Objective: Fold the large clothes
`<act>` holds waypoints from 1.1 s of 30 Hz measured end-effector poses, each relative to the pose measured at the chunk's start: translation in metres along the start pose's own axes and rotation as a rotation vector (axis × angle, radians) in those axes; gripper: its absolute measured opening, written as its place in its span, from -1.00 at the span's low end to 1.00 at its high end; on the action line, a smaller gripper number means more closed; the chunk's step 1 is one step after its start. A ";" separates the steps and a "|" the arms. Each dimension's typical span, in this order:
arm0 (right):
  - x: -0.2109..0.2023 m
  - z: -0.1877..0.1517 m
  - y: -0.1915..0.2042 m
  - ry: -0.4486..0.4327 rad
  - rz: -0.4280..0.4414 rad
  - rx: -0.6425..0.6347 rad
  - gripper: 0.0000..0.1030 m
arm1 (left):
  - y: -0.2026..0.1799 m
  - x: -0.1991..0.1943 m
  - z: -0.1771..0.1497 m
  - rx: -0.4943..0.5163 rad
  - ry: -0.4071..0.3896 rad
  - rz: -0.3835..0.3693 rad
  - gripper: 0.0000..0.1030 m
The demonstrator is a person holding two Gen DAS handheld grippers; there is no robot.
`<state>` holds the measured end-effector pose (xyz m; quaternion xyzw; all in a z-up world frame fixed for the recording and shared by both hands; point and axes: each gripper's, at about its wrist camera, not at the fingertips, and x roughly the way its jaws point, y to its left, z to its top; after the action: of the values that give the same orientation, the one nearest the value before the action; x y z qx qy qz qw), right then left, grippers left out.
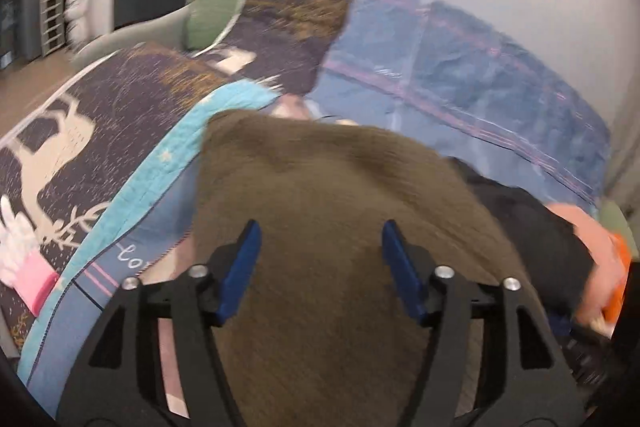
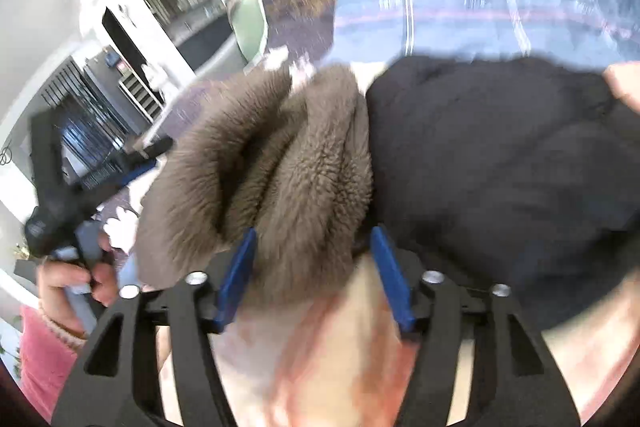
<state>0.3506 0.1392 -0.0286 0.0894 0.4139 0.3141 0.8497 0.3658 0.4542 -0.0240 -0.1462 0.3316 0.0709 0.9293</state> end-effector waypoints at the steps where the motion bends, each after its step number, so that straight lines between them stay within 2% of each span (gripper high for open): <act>1: -0.014 -0.002 0.003 -0.032 -0.003 -0.029 0.31 | -0.009 -0.008 -0.005 0.027 -0.006 -0.019 0.31; 4: -0.061 -0.018 0.011 -0.091 -0.029 -0.137 0.42 | -0.033 -0.028 -0.023 0.067 -0.030 -0.071 0.41; 8: -0.112 -0.050 0.004 -0.161 -0.140 -0.233 0.66 | -0.060 -0.053 -0.046 0.102 -0.047 -0.120 0.55; 11: -0.135 -0.060 -0.001 -0.235 -0.178 -0.225 0.89 | -0.082 -0.083 -0.067 0.120 -0.080 -0.154 0.73; 13: -0.159 -0.077 -0.007 -0.266 -0.243 -0.215 0.95 | -0.095 -0.103 -0.079 0.127 -0.105 -0.193 0.90; 17: -0.185 -0.094 -0.005 -0.300 -0.322 -0.209 0.97 | -0.125 -0.154 -0.115 0.129 -0.173 -0.245 0.96; 21: -0.222 -0.111 0.007 -0.400 -0.395 -0.208 0.97 | -0.145 -0.188 -0.143 0.139 -0.210 -0.228 0.96; 25: -0.244 -0.131 0.016 -0.414 -0.434 -0.210 0.97 | -0.168 -0.224 -0.174 0.170 -0.245 -0.200 0.96; 33: -0.286 -0.170 0.022 -0.450 -0.449 -0.197 0.97 | -0.207 -0.273 -0.217 0.231 -0.292 -0.136 0.96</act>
<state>0.0796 -0.0354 0.0566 -0.0198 0.1929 0.1298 0.9724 0.0735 0.1797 0.0361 -0.0490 0.1885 -0.0101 0.9808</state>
